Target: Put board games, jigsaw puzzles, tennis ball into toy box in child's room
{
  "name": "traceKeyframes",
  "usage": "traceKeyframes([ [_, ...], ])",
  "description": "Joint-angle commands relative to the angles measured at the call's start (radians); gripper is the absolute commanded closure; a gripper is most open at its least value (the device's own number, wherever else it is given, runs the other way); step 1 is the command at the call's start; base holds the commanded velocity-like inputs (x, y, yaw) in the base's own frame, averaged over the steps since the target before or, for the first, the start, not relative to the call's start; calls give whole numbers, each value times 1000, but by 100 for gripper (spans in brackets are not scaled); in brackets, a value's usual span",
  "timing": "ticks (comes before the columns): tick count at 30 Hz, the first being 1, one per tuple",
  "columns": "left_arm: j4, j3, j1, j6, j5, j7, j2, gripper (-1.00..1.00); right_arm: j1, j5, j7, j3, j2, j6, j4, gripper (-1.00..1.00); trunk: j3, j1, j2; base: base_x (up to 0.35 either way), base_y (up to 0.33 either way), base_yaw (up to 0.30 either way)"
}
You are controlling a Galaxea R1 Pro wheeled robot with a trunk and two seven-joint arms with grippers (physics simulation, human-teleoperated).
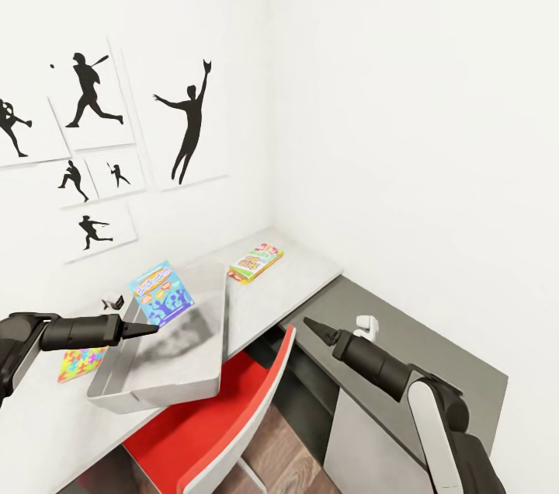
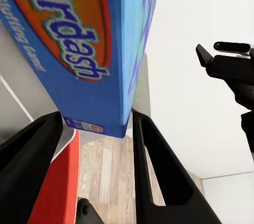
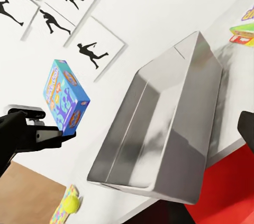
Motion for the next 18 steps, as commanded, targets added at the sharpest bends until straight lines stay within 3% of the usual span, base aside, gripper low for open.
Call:
traceKeyframes([
  [1,0,-1,-1,11,1,-4,0,100,-1,-1,3,-2,2,6,-1,-100,-2,1,-2,1,0,15],
  [5,0,-2,-1,11,1,-4,0,100,-1,-2,3,-2,2,6,-1,-100,-2,1,-2,5,11,116],
  [14,0,-2,-1,11,1,-4,0,100,-1,-2,3,-3,0,8,-1,-100,1,1,-2,87,81,255],
  [18,0,-2,-1,10,1,-4,0,100,-2,-2,3,-3,-1,7,-1,-100,2,1,-2,134,5,79],
])
